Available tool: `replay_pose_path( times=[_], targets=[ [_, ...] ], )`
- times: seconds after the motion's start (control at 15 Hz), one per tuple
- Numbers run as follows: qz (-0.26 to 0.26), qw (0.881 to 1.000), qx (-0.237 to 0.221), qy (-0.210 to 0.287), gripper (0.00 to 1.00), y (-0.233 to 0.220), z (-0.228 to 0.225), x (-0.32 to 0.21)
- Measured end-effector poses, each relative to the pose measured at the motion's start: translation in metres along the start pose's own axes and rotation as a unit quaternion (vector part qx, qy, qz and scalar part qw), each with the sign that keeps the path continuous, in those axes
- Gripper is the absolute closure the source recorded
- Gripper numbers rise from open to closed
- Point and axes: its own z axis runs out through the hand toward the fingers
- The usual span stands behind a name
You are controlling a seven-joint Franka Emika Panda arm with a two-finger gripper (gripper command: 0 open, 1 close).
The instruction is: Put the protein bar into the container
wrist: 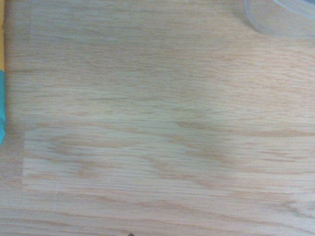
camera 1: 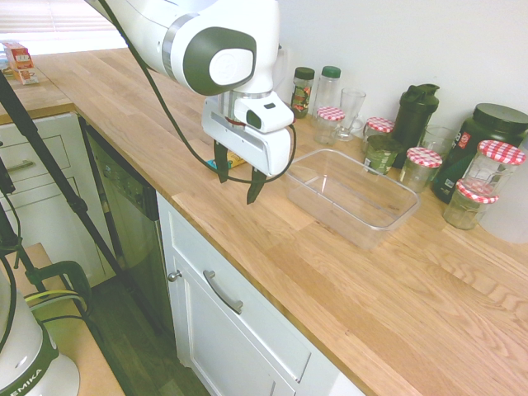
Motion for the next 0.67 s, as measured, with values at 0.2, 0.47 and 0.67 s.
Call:
replay_pose_path(
  times=[0.2, 0.47, 0.67],
  targets=[
    [0.003, 1.000, -0.004, 0.005, 0.00, -0.003, 0.000, -0.003],
    [-0.017, 0.999, -0.012, 0.029, 0.00, -0.049, -0.013, -0.049],
    [-0.027, 0.999, -0.009, 0.043, 0.00, -0.091, -0.028, -0.087]
  ],
)
